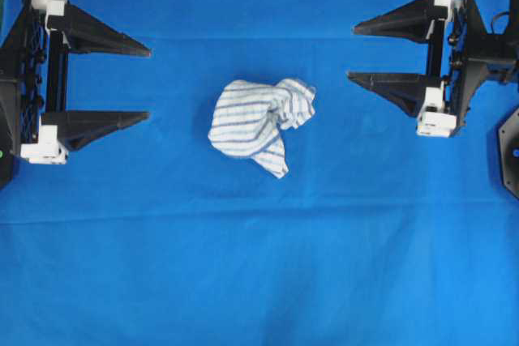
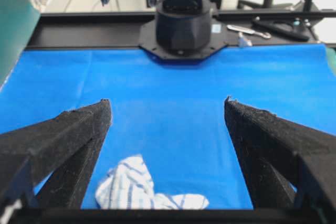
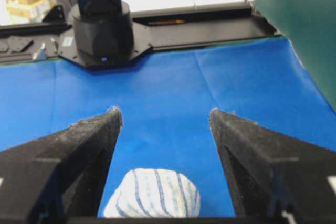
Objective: Hand over the towel.
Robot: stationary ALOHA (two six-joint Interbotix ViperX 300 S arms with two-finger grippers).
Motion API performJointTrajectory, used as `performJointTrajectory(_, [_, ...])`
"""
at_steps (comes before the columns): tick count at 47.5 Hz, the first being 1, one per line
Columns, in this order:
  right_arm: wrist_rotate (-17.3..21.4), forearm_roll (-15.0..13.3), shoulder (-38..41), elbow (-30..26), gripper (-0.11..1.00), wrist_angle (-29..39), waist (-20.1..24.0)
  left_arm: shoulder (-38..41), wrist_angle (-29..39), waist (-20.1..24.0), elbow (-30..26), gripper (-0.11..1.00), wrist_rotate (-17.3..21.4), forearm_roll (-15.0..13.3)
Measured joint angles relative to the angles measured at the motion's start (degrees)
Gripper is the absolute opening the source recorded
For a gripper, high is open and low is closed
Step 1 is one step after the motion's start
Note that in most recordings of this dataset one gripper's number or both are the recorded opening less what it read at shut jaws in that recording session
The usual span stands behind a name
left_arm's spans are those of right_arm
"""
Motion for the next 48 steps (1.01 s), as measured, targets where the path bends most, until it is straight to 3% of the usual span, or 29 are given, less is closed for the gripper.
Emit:
performJointTrajectory(20, [0.09, 0.0, -2.55, 0.79, 0.71, 2.02, 0.0, -1.58, 1.32, 0.26, 0.88, 0.93, 0.0, 0.0])
performJointTrajectory(33, [0.26, 0.09, -17.14, 6.42, 0.71, 10.2, 0.26, -12.39, 4.39, -0.18, 8.09, 0.92, 0.0, 0.09])
performJointTrajectory(48, [0.26, 0.09, -35.77, 19.07, 0.71, 13.45, 0.35, -28.83, 7.21, -0.18, 19.95, 0.92, -0.09, 0.09])
